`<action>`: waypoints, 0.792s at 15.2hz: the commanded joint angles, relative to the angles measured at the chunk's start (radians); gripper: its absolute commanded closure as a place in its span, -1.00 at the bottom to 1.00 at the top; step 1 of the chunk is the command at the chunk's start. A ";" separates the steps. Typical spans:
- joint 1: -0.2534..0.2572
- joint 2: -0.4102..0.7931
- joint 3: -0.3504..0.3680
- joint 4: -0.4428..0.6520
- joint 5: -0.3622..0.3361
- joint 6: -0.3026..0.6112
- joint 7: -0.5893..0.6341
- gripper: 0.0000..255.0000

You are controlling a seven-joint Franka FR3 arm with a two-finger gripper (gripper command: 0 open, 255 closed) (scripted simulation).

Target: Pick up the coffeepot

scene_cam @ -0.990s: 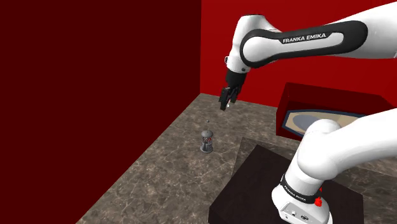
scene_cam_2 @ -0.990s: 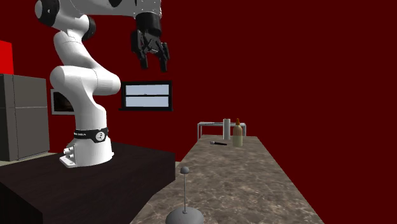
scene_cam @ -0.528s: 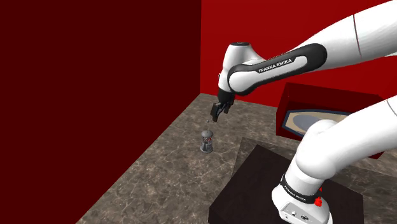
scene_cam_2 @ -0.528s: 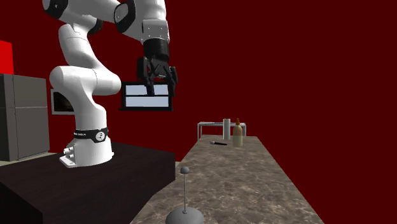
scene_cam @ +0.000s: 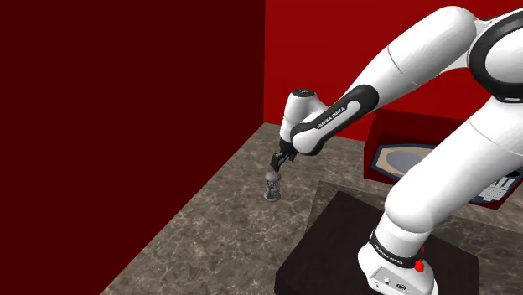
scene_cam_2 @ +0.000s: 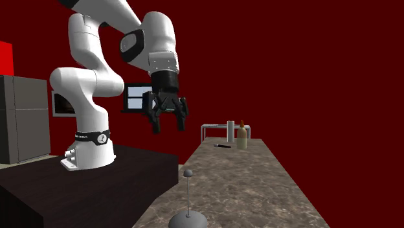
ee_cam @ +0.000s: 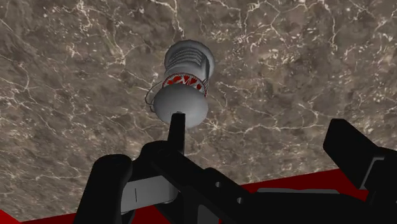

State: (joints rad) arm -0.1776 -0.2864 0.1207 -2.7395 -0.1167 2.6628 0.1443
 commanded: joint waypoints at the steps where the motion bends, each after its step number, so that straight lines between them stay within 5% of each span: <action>1: -0.050 0.087 0.028 0.010 -0.078 0.093 0.076 -1.00; 3: -0.115 0.181 0.060 0.034 -0.208 0.170 0.192 -1.00; 6: -0.193 0.327 0.069 0.102 -0.520 0.247 0.461 -1.00; 9: -0.158 0.469 -0.024 0.201 -0.836 0.282 0.748 -1.00; 12: -0.084 0.600 -0.135 0.310 -1.065 0.307 0.982 -1.00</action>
State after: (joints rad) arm -0.2853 0.2709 0.0283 -2.4606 -1.0832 2.9560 1.0299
